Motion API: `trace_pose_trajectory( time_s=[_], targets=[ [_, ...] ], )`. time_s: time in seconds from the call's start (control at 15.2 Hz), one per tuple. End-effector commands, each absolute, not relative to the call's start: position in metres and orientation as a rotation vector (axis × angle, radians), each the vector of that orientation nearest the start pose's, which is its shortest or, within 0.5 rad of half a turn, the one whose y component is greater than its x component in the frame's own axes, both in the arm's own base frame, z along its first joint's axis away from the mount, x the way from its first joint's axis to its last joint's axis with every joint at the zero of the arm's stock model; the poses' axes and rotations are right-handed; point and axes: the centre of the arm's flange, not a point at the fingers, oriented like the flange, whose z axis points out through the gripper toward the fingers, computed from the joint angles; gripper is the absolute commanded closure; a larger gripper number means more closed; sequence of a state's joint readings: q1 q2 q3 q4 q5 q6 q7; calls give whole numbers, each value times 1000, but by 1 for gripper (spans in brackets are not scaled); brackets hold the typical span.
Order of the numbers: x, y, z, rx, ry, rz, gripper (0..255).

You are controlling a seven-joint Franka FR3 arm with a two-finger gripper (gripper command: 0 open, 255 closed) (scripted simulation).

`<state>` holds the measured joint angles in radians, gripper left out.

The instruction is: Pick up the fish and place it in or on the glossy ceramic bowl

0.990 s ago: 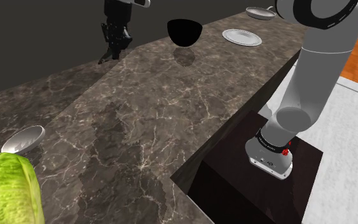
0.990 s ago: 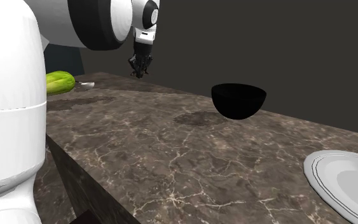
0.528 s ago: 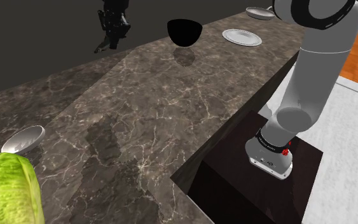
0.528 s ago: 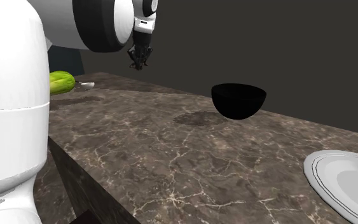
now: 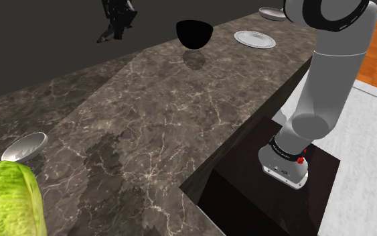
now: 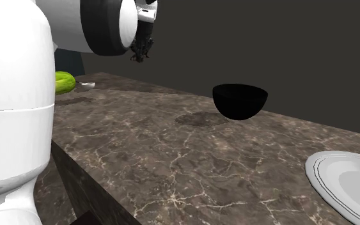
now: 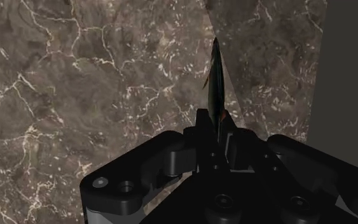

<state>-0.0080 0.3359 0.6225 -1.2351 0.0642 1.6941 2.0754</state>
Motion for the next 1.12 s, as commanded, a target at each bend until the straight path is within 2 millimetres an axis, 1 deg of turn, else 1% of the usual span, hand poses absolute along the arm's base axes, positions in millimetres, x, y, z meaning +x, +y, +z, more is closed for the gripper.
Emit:
trace_pose_trajectory(
  time_s=[0.0,1.06],
  targets=[
    [572,298,627,-2106,1977,301,255],
    [605,89,623,-2106,1977,301,255]
  ],
)
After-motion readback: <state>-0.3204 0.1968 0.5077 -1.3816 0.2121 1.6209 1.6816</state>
